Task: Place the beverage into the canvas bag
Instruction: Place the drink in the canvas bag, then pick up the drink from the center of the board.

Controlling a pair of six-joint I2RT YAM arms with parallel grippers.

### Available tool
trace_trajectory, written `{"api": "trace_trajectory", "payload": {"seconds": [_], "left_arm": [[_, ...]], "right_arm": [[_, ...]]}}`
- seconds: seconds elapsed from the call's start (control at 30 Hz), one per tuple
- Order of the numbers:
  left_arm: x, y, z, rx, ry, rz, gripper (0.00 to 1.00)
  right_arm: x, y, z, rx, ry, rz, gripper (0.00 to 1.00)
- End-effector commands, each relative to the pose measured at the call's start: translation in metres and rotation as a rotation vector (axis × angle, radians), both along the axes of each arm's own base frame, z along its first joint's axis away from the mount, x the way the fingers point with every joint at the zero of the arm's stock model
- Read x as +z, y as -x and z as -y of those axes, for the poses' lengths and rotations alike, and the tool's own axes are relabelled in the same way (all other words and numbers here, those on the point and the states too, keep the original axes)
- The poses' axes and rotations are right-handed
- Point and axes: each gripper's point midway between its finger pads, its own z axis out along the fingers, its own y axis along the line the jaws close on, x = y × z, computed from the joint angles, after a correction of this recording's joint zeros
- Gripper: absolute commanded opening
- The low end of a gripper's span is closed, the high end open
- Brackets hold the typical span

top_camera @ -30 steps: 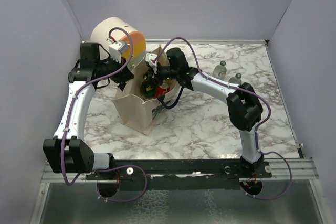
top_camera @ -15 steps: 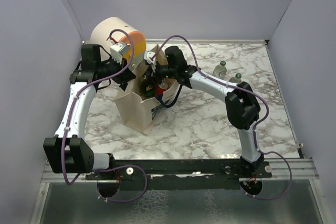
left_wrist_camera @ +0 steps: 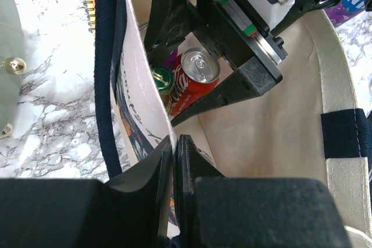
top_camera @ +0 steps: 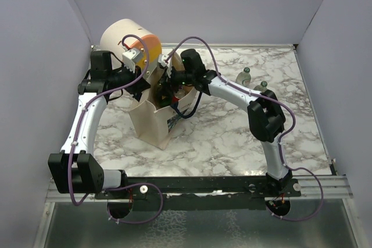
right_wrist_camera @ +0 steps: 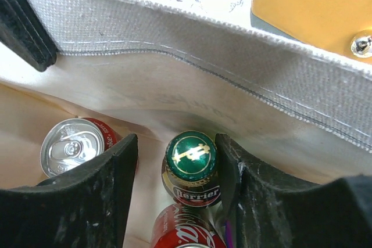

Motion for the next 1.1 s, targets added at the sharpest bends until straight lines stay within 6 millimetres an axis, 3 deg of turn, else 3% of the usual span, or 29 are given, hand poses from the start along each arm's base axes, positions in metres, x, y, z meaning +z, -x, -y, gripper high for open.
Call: {"api": "trace_trajectory", "payload": {"seconds": [0.0, 0.33, 0.67, 1.07], "left_arm": [[0.0, 0.009, 0.002, -0.024, 0.005, 0.01, 0.11], [0.002, 0.003, 0.002, -0.02, 0.006, 0.028, 0.11], [0.005, 0.0, 0.002, -0.014, 0.005, 0.044, 0.11], [0.011, -0.008, 0.003, 0.028, 0.042, 0.048, 0.14]], "right_arm": [[0.006, 0.0, -0.003, 0.014, -0.018, -0.033, 0.58], [0.035, 0.004, -0.001, 0.012, -0.05, -0.017, 0.69], [0.057, 0.004, 0.003, -0.017, -0.076, 0.006, 0.73], [0.1, -0.002, 0.014, -0.08, -0.117, 0.079, 0.73]]}}
